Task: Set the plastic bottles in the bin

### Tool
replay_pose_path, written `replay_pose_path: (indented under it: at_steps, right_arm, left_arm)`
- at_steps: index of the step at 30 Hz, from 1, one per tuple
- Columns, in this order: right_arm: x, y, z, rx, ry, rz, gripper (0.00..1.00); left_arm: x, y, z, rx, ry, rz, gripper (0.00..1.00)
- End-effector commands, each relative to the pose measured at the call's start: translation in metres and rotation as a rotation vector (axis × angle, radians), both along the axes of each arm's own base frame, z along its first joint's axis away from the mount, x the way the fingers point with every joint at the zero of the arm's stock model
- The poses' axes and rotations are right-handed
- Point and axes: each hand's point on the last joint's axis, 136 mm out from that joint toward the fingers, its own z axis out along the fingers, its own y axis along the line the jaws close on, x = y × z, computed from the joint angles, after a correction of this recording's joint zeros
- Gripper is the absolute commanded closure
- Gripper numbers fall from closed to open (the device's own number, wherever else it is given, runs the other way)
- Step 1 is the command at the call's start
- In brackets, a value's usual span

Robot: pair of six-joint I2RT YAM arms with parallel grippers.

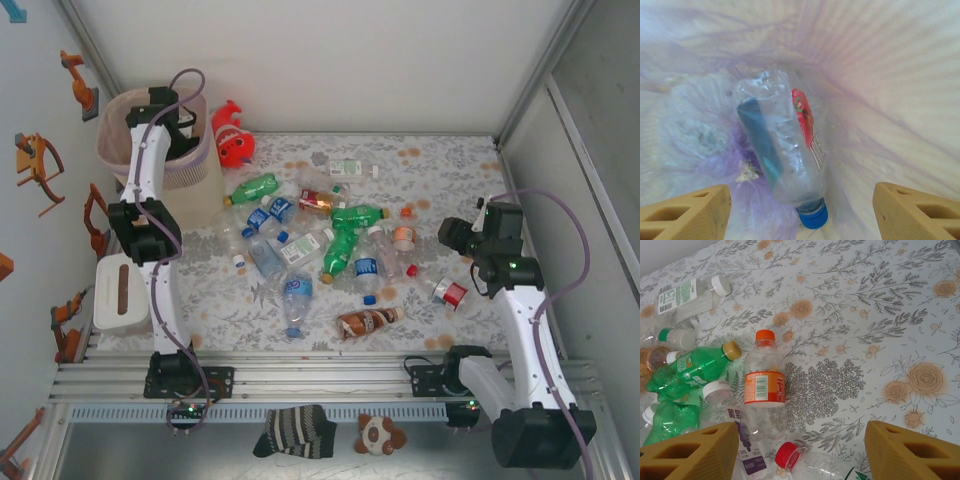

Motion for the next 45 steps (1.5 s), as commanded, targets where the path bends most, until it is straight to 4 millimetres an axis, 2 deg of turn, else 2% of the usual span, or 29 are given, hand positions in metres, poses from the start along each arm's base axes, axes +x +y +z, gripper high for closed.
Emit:
replay_pose_path:
  at_steps: [1, 10, 15, 21, 27, 31, 37, 41, 45]
  right_arm:
    - [0.0, 0.0, 0.017, -0.006, -0.037, -0.003, 0.33]
    - [0.001, 0.002, 0.022, -0.007, -0.047, 0.008, 0.34]
    - [0.005, 0.004, 0.02, 0.003, -0.038, 0.017, 0.33]
    - [0.008, 0.005, 0.018, 0.013, -0.037, 0.022, 0.33]
    - [0.011, 0.005, 0.015, 0.014, -0.03, 0.021, 0.34]
    - [0.013, 0.006, 0.012, 0.019, -0.024, 0.025, 0.34]
    - [0.016, 0.008, 0.007, 0.024, -0.014, 0.031, 0.33]
    - [0.018, 0.009, 0.003, 0.026, 0.0, 0.042, 0.33]
    - [0.02, 0.012, -0.002, 0.035, 0.01, 0.053, 0.33]
  left_arm:
    - [-0.01, -0.012, 0.053, 0.042, -0.107, -0.02, 0.25]
    - [-0.033, -0.036, 0.121, 0.06, -0.253, -0.055, 0.21]
    - [-0.053, -0.05, 0.154, 0.04, -0.323, -0.083, 0.21]
    - [-0.081, -0.057, 0.179, 0.024, -0.369, -0.105, 0.21]
    - [-0.114, -0.065, 0.193, 0.014, -0.391, -0.134, 0.23]
    - [-0.138, -0.071, 0.194, 0.018, -0.388, -0.134, 0.24]
    - [-0.174, -0.075, 0.171, 0.009, -0.373, -0.089, 0.25]
    - [-0.198, -0.073, 0.142, -0.038, -0.333, -0.041, 0.25]
    - [-0.213, -0.072, 0.105, -0.073, -0.283, -0.005, 0.25]
